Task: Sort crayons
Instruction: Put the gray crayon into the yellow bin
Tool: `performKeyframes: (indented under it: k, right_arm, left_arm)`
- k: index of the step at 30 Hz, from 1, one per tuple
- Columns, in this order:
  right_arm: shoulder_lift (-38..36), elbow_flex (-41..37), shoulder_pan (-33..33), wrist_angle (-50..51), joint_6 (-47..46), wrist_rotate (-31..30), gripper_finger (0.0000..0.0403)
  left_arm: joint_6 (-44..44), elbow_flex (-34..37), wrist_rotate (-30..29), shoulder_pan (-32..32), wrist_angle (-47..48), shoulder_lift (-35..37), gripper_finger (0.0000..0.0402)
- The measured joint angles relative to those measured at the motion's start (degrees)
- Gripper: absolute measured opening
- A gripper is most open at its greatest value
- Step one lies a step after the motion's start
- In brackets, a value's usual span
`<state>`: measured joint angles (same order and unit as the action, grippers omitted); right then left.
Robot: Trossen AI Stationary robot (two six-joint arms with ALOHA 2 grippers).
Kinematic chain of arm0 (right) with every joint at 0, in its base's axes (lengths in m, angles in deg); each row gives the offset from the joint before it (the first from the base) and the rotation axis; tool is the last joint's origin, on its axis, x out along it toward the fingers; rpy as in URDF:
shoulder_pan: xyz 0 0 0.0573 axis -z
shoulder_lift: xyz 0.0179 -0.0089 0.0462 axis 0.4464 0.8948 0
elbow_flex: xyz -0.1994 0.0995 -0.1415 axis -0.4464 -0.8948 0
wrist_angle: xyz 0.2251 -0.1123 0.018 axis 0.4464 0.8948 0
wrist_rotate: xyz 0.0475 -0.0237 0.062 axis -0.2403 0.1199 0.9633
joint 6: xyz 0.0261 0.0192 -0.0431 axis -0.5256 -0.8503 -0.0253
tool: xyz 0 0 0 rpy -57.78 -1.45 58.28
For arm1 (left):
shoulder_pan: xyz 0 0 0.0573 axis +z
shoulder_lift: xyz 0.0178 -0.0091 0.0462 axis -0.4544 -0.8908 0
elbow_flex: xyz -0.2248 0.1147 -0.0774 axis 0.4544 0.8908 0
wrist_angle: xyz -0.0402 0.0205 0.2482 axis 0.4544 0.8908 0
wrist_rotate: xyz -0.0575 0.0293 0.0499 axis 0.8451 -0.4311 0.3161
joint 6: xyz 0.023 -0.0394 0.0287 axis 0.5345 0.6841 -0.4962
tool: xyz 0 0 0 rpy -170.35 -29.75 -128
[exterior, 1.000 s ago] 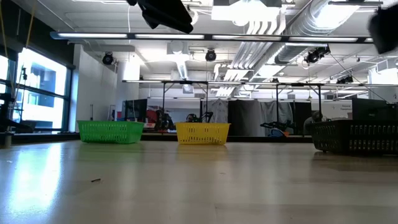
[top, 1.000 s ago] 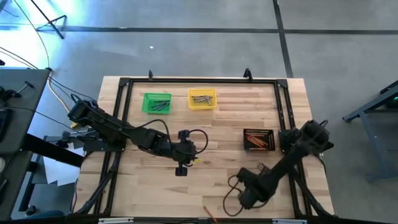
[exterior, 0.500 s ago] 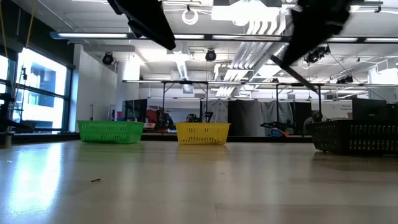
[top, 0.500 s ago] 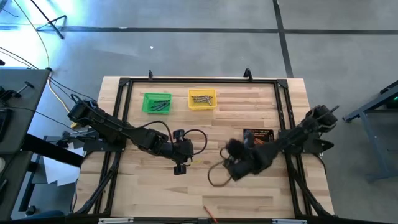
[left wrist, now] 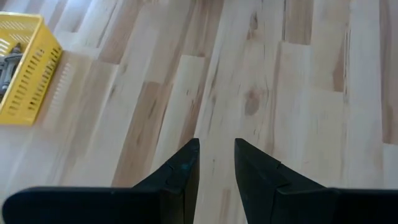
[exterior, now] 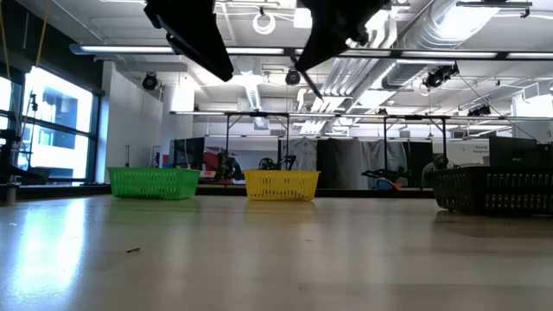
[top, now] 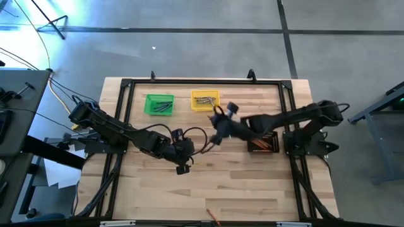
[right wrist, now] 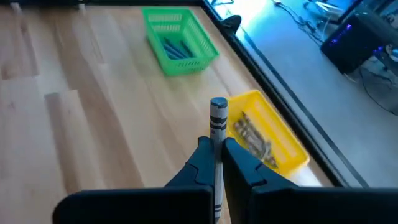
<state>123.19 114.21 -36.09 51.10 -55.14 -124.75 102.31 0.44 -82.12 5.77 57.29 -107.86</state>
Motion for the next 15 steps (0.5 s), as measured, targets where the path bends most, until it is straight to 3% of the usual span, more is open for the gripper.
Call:
performKeyframes:
  k: [5,10,15]
  right_arm:
    - [0.3,0.0,7.6,-6.4,7.6,6.2,0.0]
    - [0.4,0.0,15.9,-13.2,11.5,16.3,0.0]
    - [1.8,0.1,23.1,-18.3,14.9,21.2,0.0]
  left_arm:
    - [0.0,0.0,-0.7,0.0,0.3,0.0,0.0086]
    - [-0.1,0.0,-3.3,0.0,0.6,0.0,0.0086]
    - [-1.1,0.0,-7.0,0.0,0.9,0.0,0.0086]
